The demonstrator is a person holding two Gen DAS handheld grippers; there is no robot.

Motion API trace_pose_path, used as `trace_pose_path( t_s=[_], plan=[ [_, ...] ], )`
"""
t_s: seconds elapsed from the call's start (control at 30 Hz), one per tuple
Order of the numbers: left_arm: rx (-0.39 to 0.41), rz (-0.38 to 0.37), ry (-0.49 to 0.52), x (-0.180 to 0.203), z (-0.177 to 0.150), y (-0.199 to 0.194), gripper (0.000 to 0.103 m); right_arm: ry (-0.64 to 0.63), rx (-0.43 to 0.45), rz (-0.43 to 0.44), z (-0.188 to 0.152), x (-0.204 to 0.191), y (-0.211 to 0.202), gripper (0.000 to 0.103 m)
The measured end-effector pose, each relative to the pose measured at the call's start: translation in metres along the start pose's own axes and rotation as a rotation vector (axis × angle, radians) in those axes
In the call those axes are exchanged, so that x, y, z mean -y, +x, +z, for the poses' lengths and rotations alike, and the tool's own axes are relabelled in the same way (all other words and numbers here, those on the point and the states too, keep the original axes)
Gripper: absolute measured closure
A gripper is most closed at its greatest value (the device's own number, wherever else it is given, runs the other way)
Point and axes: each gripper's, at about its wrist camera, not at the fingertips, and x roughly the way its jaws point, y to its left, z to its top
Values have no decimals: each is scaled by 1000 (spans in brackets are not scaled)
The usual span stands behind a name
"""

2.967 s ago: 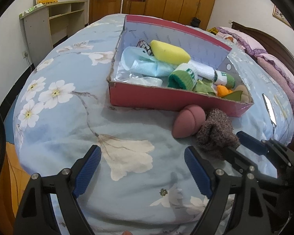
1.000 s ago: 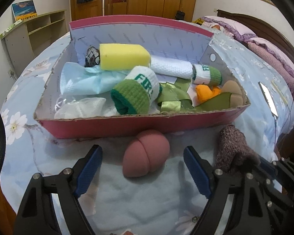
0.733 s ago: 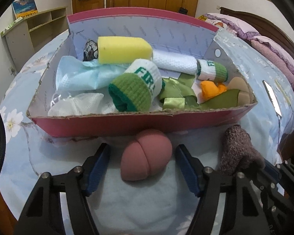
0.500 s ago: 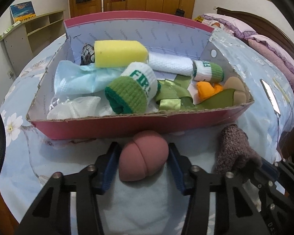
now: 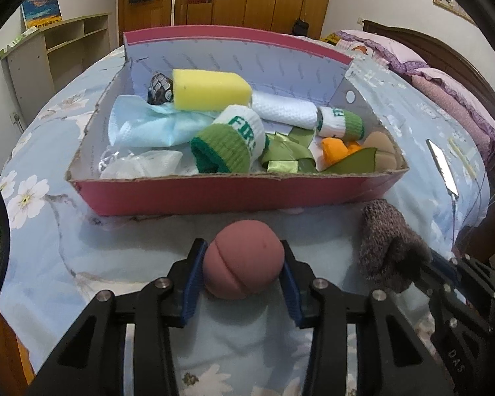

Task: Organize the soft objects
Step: 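Carry the sock and pink ball into the box and open both grippers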

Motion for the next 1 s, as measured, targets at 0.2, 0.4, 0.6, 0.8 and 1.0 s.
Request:
trace_pose_path(
  t_s=[0.2,0.4,0.6,0.8,1.0],
  plan=[
    [19,-9,-6,-3,-2,-16,59,-8,18,0,2,-3,-10,92],
    [52,-19,-15,-7,0,-33,59,-19,43,0,6,-7,-20,92],
    [80,-3,-15,-12,4,-47,59,-26,61,7,9,-10,-27,92],
    [91,15,-27,-19,8,-52,59,-34,74,12,13,-12,-31,92],
    [102,29,-29,-22,17,-56,59,-47,86,17,19,-15,-33,92]
  ],
)
